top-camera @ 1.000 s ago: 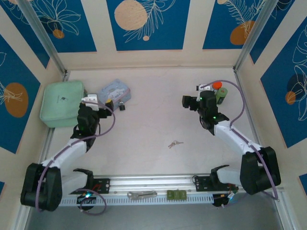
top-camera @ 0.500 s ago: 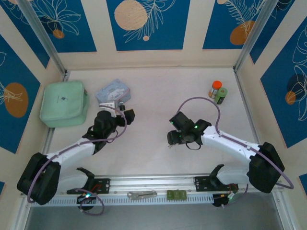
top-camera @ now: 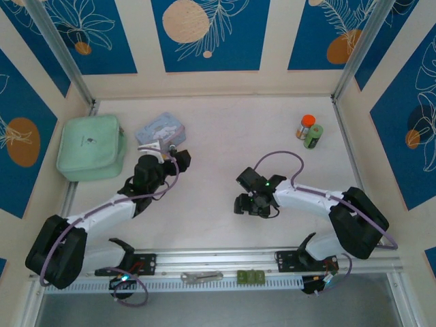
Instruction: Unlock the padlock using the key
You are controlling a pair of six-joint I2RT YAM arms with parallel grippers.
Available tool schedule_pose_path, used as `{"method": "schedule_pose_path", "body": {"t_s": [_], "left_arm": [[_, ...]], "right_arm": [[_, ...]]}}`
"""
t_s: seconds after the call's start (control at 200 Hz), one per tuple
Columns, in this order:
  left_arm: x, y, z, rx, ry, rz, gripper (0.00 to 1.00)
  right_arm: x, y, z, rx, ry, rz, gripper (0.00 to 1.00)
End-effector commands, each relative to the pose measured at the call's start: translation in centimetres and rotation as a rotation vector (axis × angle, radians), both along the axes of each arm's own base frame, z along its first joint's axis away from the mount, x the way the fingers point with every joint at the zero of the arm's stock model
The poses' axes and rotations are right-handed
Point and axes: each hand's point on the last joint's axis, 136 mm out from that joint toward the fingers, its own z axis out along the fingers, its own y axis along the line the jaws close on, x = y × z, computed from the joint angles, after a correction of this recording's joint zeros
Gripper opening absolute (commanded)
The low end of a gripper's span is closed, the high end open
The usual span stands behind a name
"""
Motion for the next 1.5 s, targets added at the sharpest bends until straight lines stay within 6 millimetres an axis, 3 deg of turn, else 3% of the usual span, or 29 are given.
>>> {"method": "schedule_pose_path", "body": {"t_s": [0.0, 0.355, 0.525, 0.84, 1.115, 1.26, 1.491], "left_arm": [[-0.2, 0.1, 1.1, -0.017, -0.021, 0.011, 1.00], [-0.6, 0.4, 1.6, 0.000, -0.037, 0.006, 1.00], [-1.1, 1.1, 2.0, 0.018, -0.050, 0.023, 1.00], [-1.6, 1.7, 2.6, 0.029, -0.080, 0.038, 1.00], [-1.9, 1.6, 2.3, 0.026, -0.069, 0.024, 1.00], [-1.9, 1.2, 2.3, 0.004, -0.071, 0.009, 1.00], [-1.5, 1.0, 2.8, 0.009, -0.081, 0.002, 1.00]], "right_arm": [[1.7, 0.8, 0.2, 0.070, -0.022, -0.074, 0.74], [6.9, 1.2, 1.2, -0.007, -0.149, -0.052, 0.75], [7.9, 1.3, 1.3, -0.071, -0.156, -0.033, 0.75], [8.1, 2.8, 1.0, -0.116, -0.172, 0.054, 0.73], [6.9, -0.3, 3.4, -0.231, -0.199, 0.117, 0.73], [5.2, -0.8, 1.9, -0.228, -0.134, 0.094, 0.70], [4.3, -0.7, 0.0, -0.224, -0.062, 0.040, 0.63]]}}
